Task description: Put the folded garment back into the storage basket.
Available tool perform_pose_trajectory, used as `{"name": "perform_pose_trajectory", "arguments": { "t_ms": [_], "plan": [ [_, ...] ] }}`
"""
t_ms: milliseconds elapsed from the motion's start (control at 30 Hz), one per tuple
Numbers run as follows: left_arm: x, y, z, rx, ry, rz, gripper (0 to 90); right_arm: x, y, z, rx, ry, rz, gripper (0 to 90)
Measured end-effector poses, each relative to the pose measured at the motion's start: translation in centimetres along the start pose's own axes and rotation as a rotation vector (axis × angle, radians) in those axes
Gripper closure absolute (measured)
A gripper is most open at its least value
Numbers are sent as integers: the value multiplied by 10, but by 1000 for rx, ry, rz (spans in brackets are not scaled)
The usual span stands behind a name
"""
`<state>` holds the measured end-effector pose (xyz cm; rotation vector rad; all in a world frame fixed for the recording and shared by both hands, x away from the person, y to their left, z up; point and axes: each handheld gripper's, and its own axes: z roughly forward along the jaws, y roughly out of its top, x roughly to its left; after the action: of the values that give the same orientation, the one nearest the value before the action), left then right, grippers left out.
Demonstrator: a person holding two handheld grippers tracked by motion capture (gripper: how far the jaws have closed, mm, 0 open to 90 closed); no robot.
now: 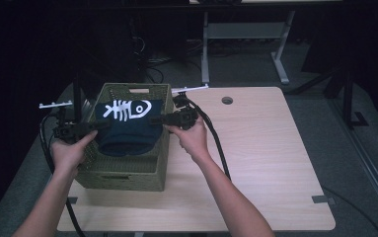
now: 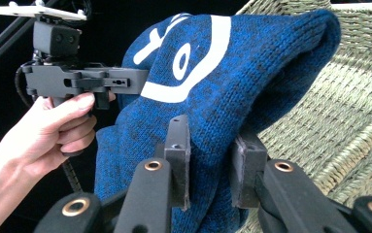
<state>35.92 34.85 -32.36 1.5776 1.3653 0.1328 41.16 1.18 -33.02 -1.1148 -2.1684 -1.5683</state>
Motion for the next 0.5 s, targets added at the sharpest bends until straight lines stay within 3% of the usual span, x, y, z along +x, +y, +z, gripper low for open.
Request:
{"name": "perform_pose_trajectory", "arguments": {
  "t_ms": [500],
  "plan": [
    [14,-2,2,17,62,-9,685,-2,-2,22,15,-33,-1,725]
  ]
}}
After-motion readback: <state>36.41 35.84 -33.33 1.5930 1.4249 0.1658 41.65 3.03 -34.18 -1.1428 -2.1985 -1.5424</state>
